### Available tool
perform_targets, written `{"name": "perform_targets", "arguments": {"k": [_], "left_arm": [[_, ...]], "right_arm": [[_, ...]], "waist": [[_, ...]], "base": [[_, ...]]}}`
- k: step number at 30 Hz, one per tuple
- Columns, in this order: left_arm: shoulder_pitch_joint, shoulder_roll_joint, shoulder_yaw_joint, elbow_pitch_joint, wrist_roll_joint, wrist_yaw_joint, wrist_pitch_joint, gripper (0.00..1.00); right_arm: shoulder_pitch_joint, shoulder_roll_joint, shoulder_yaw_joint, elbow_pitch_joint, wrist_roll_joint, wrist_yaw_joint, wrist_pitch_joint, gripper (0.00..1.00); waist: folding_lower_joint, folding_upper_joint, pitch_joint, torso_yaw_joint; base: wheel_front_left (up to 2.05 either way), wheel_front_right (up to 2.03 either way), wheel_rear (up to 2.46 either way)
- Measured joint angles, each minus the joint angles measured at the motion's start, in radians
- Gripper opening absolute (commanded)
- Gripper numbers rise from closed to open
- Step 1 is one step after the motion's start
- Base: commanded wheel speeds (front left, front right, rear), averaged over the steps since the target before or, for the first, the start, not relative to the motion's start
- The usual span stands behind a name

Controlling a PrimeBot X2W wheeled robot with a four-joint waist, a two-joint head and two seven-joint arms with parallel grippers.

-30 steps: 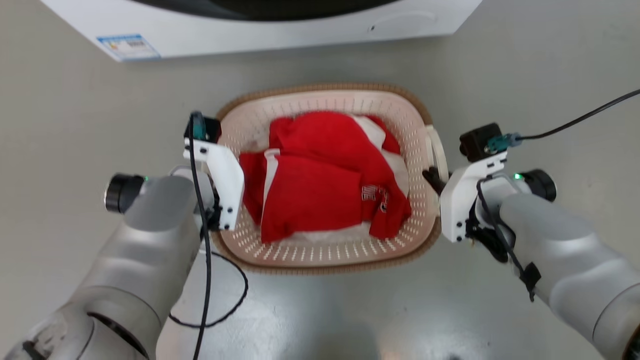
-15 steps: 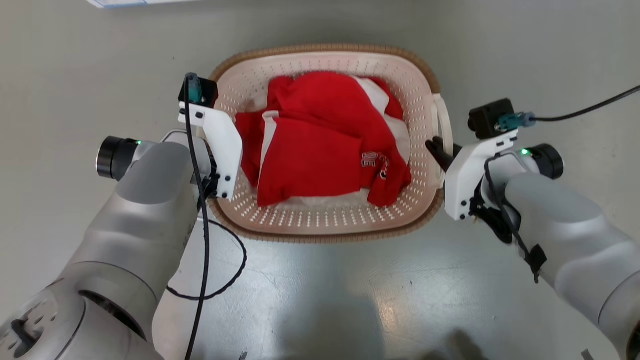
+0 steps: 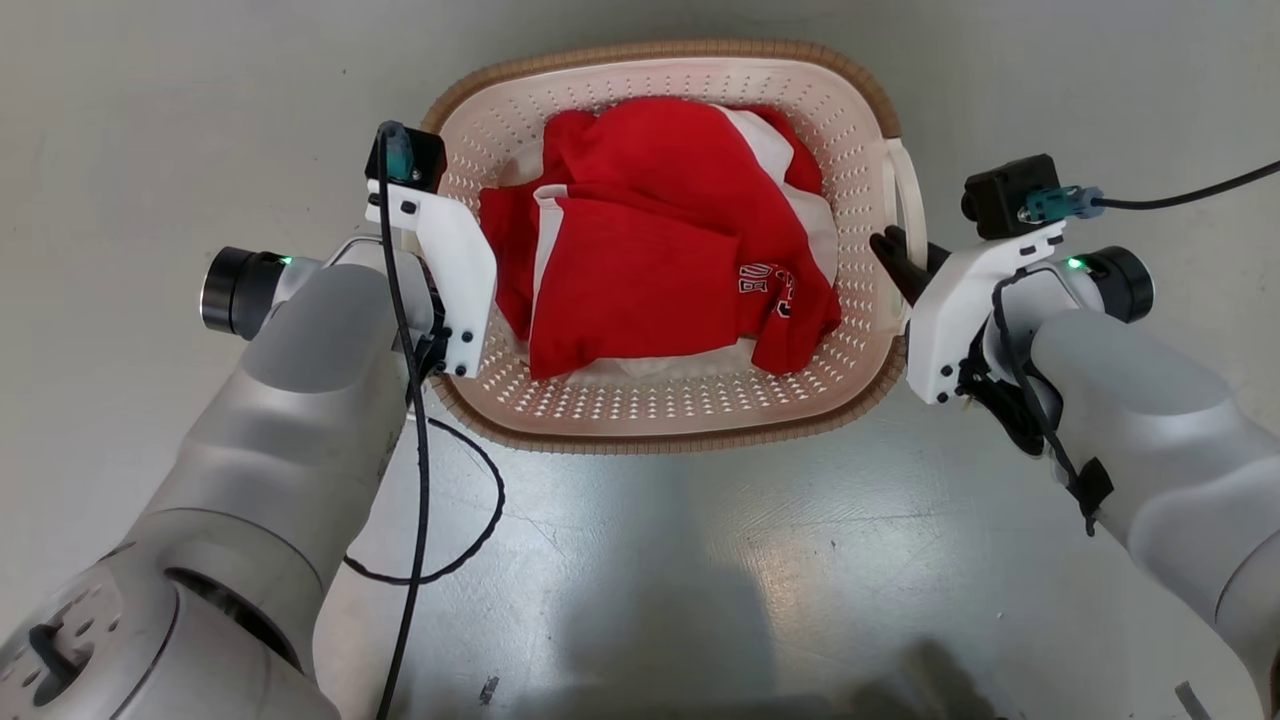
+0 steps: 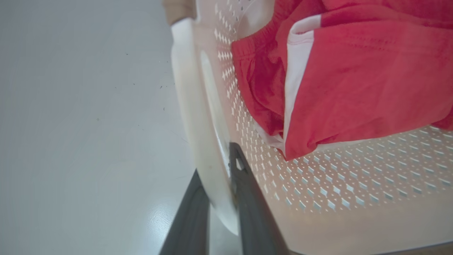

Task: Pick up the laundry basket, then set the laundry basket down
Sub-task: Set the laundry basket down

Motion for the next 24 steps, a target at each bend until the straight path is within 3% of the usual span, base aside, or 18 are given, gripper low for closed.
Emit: {"name": "perform_targets", "arguments": {"k": [24], "left_arm": [[-0.036, -0.018, -0.019, 0.0, 0.0, 0.016, -0.071, 0.0]], "right_arm": [[-0.021, -0.017, 0.0, 0.018, -0.008, 0.0, -0.046, 0.0]], "waist": [[0.0, 0.0, 0.045, 0.008]], "base": [[0.0, 0.0, 0.0]]}}
